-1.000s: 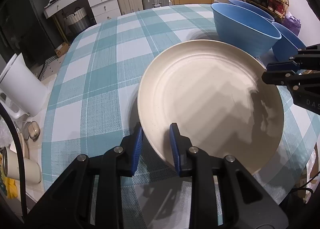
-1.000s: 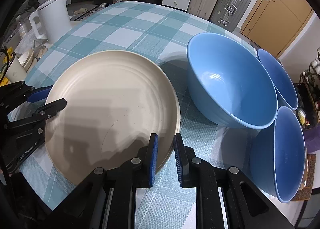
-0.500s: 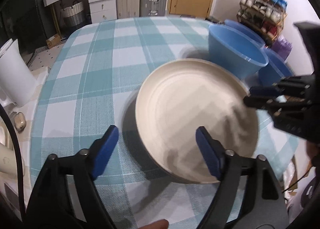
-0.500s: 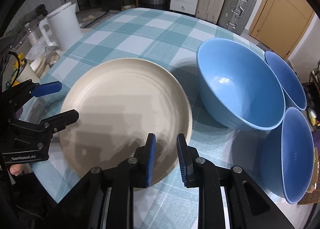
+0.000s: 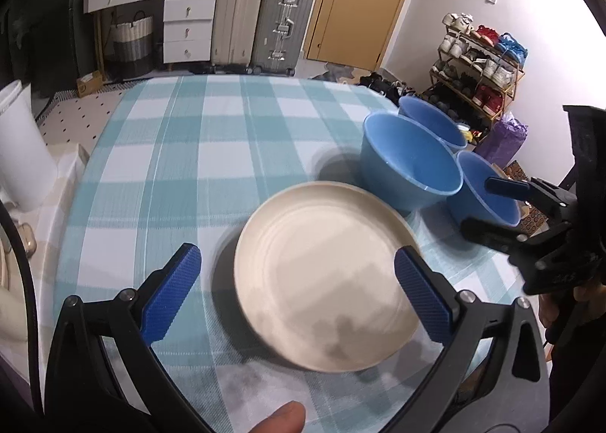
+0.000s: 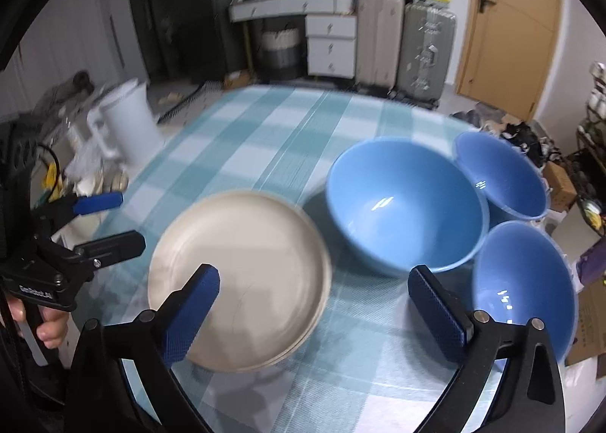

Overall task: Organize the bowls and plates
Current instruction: 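Move both grippers back and toward the rim of a blue bowl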

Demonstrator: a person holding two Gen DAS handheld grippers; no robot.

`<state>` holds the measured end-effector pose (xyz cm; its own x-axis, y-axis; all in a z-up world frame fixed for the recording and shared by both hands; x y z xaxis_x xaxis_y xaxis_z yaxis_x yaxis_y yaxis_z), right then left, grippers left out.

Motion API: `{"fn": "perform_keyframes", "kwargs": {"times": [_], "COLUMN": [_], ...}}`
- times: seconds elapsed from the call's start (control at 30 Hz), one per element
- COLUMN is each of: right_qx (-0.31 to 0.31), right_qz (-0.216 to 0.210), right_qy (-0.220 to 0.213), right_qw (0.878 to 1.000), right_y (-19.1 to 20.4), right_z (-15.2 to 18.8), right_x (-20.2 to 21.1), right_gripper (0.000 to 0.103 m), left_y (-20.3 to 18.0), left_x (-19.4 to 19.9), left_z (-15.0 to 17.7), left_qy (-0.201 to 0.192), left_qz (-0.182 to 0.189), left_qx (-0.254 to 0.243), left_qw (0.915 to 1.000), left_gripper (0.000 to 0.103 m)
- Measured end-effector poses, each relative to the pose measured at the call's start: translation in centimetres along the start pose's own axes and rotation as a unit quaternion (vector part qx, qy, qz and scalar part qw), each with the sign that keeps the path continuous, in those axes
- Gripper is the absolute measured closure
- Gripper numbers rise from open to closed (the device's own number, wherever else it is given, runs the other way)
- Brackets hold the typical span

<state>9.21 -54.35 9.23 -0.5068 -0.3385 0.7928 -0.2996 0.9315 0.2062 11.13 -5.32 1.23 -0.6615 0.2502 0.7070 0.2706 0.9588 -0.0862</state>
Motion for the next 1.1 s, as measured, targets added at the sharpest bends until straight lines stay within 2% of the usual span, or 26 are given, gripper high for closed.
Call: {"fn": "perform_keyframes", "kwargs": {"times": [0.27,0.6,0.83,1.1], "right_qx": [-0.026,-0.053,-0.069,-0.099], "right_qz": [0.000,0.009,0.014,0.025], "right_qy": [-0.051,-0.102,-0.122,-0.126], "right_qw": [0.998,0.993,0.990,0.987], "right_y": [-2.6,-6.6,-9.9,-13.7], "right_z": [-3.2,-6.4,-8.1,-9.4], "right_x": [5.2,11.0,13.3,13.8], "right_gripper": [0.001,0.001,0.001,0.001], "left_y": [-1.9,-6.5,-9.6,-12.1], "left_x": [1.2,1.4,0.6,-2.2], "left_z": [-4.7,-10.3,-13.7,-17.5], "left_qy": [-0.024,-0.041,-0.045,-0.039], "left_qz": [0.003,0.003,-0.001,0.009], "left_qx": [-0.014,-0.065,-0.088,-0.100], "left_qw": [0.9996,0.9971,0.9951,0.9941], "left_gripper": [0.001,0.001,0.001,0.001]}}
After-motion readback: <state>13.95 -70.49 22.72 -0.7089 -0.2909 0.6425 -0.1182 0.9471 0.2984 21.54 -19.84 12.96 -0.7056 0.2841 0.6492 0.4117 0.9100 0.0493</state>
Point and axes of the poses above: each gripper's, at about its wrist camera, not at the fingertips, and x roughly against the way its jaws point, y to its left, z to its underside, the point moved 7 cm from there along -x, roughly the way its jaws point, and after that the axes turned 12 degrees about -x, right-handed, at the moved point
